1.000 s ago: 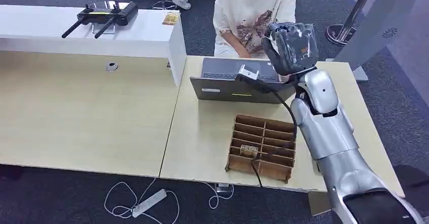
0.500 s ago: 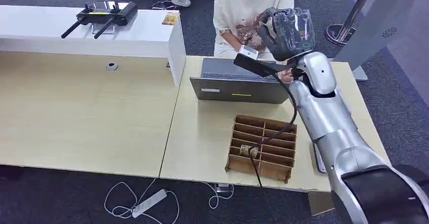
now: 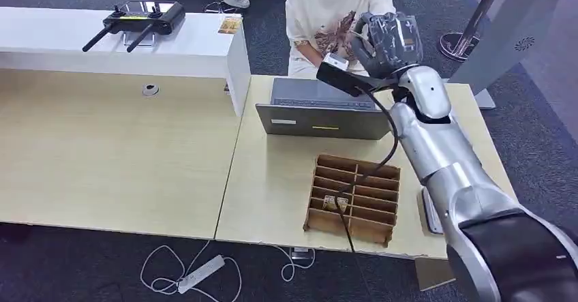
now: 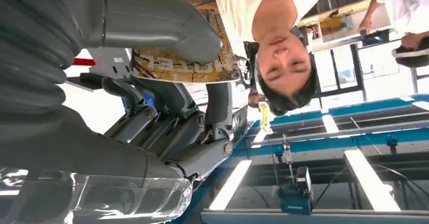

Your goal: Pass the card to the sensor for recognition and then transmit it.

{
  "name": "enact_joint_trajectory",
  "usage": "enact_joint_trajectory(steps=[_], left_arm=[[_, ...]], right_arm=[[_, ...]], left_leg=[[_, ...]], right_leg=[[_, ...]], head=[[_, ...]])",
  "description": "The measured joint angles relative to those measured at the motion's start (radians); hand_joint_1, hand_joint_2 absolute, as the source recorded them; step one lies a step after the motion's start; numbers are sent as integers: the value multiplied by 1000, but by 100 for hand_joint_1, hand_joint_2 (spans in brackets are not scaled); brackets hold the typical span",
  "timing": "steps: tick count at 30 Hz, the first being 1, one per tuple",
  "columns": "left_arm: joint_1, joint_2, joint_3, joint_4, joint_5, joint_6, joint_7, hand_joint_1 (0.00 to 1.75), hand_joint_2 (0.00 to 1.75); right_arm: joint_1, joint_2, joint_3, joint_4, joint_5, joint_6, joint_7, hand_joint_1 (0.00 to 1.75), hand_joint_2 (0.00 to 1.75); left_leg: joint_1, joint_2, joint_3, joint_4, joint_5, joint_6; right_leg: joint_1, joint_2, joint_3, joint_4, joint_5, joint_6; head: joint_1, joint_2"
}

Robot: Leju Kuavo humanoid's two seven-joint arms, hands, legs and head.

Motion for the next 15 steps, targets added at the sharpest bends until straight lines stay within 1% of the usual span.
enact_joint_trajectory(steps=[4,11,15], left_arm=[[0,0,0,0,0,1,-5,0,175],[0,0,0,0,-2,-2,-7,0,175],[1,1,0,0,-2,-2,-7,0,175]], right_arm=[[-11,3,0,22,-14,-24,0,175,175],[-16,3,0,56,-10,-24,10,175,175],[-22,3,0,74,-43,-27,0,175,175]], left_leg=[[0,0,0,0,0,0],[0,0,0,0,0,0],[0,0,0,0,0,0]], right_leg=[[0,0,0,0,0,0],[0,0,0,0,0,0],[0,0,0,0,0,0]], head=[[0,0],[0,0],[0,0]])
